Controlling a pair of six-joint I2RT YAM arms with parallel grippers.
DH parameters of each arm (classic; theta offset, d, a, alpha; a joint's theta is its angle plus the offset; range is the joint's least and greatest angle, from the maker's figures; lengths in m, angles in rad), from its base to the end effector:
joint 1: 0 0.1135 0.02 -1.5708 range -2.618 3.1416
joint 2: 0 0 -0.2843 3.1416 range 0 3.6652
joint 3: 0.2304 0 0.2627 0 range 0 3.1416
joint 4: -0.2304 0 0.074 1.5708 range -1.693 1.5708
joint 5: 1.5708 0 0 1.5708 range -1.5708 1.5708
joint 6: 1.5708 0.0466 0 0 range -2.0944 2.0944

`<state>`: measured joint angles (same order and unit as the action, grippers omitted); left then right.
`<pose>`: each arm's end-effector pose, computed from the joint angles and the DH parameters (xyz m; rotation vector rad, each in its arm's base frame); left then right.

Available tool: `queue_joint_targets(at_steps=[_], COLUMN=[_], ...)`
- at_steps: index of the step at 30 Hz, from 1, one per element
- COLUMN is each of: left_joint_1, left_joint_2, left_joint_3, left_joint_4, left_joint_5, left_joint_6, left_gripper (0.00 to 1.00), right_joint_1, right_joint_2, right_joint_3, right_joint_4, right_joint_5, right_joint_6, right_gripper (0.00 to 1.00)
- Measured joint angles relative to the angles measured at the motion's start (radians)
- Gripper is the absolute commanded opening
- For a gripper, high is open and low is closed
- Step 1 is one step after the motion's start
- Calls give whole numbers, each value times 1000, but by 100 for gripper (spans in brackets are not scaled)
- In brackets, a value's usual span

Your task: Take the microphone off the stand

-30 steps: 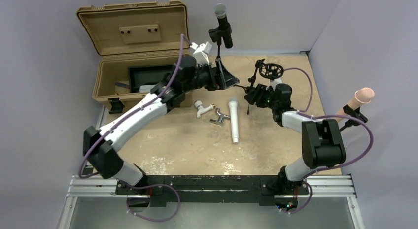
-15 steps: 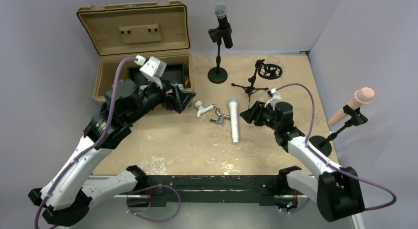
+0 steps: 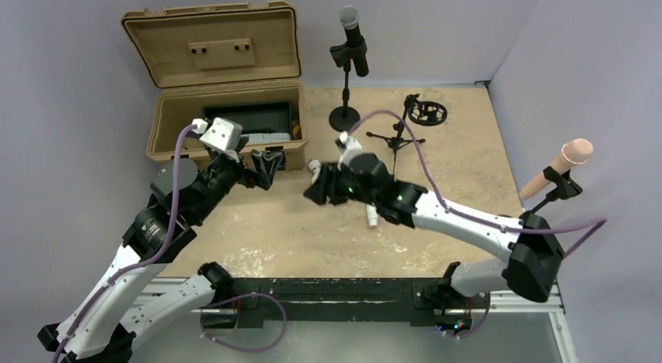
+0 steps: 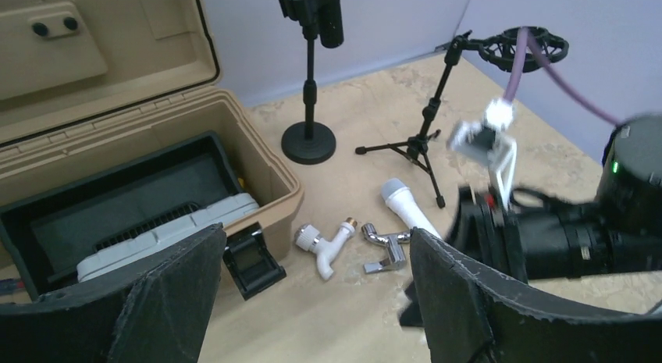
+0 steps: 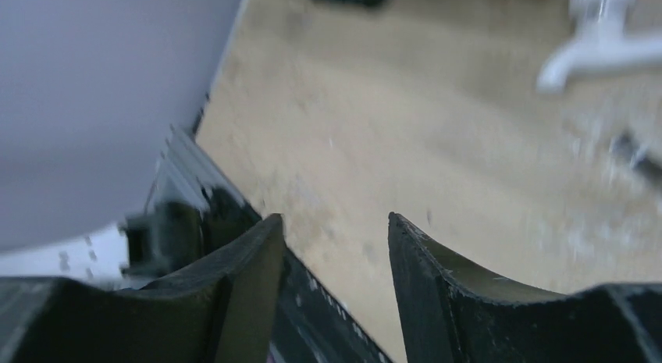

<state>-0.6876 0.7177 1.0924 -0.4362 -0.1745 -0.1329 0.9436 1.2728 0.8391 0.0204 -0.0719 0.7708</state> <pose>0.1145 -0.0836 0.4425 0.3209 1.6221 -0.4859 0.1758 0.2482 0.2838 -0.2394 2.1702 1.1296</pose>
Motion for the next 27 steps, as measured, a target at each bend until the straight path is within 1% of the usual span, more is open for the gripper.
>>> queue_joint_targets(at_steps=[2,4,7,11,14,19,22,25,27], left_joint_1=[0,0,0,-1,-1,-2,-2,-2,-2], left_joint_2=[-8,-12,-7,-3,-4,-5,-5,-2,3], left_joint_3=[-5,-6,-8,-13,-16,-18,-18,-18,-18], left_joint_4=[13,24,32,32,32,32,32,32,32], left_joint_5=[-15,-22,-32,-38,-37,-33,-23,-11,-2], left_joint_6=[4,6,6,6,6,5,3,2,-3], left_gripper=[85,85,85,84,84,83,83,83,83], right_joint_1=[-6,-46,-155,-333,-424,-485,-502,-513,-516], right_joint_2=[85,164,224,306,391,536,581,584,575], right_joint_3=[201,430,642,847,955,1082,1099,1099,1105], right_joint_4=[-72,-134,-172,-234,-297,-449,-532,-590,-615], right_joint_5=[79,162,209,280,341,475,536,582,612], right_joint_6=[-58,-132,-222,-326,-391,-474,-510,-535,-552], right_gripper=[43,41,41,42,41,41,40,39,36])
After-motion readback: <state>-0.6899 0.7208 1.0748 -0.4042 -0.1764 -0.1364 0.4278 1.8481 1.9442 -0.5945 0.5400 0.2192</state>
